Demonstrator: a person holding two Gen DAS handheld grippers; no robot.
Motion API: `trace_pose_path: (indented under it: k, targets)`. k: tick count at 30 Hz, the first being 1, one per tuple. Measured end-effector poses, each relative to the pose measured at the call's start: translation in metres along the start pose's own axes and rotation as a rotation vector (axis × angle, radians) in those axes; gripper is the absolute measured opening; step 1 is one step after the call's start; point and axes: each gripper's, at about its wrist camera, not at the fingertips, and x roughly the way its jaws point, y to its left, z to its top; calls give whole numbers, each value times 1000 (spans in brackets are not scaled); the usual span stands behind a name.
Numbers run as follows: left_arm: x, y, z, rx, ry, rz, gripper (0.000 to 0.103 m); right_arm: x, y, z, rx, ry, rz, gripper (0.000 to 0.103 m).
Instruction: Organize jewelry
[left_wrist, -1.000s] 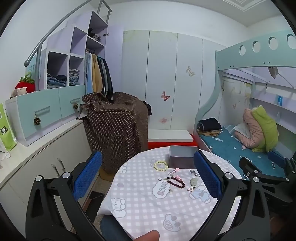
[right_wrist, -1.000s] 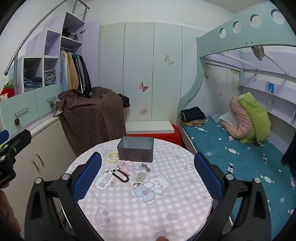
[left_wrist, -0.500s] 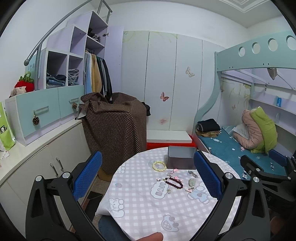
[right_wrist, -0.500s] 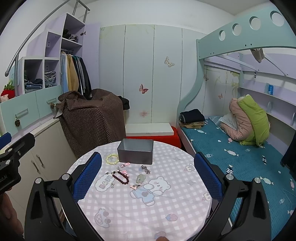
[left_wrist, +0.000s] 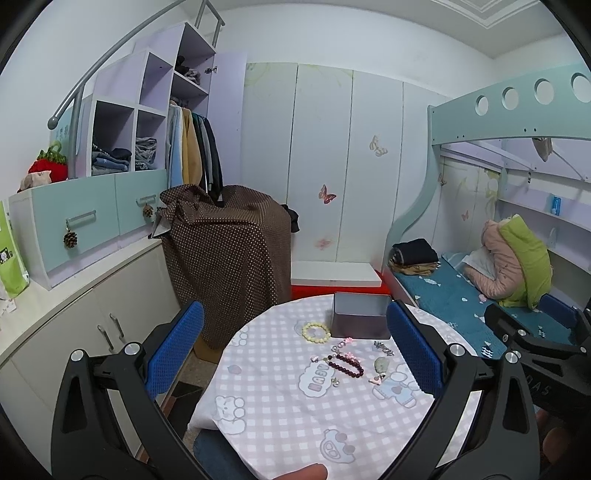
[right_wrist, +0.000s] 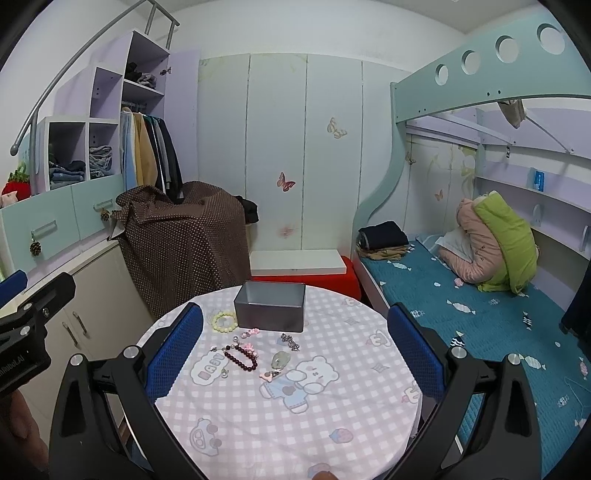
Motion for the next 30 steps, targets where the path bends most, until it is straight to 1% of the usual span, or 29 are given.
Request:
trace_pose_path:
  k: [4, 8, 13, 18, 21, 23, 26, 28, 30]
  targets:
    - [2, -2, -2, -2, 3, -3, 98, 2, 0, -1, 2, 1, -2, 96]
    - [14, -2, -10, -3, 22, -2, 98, 8, -1, -4, 0, 9, -7, 96]
    - [42, 0, -26, 15, 66, -5, 98, 31, -4, -11, -1, 49, 1, 96]
    - [91, 0, -48, 37, 125, -1, 98, 72, -9, -16, -21, 100, 16, 96]
    - [133, -1, -72, 58, 214, 9, 98, 106, -14, -24, -37, 166, -1, 96]
    - [164, -6, -91, 74, 290, 4, 98, 123, -19, -32, -29, 213, -1, 96]
    - [200, -15, -113, 105, 380, -11, 98, 150, -25, -49, -25, 295, -5, 96]
    - [223, -22, -129, 123, 435, -24, 98, 165, -28, -60, -15, 346, -6, 96]
    - [237, -28, -139, 135, 469, -31, 98, 180, -31, -69, -5, 394, 1, 96]
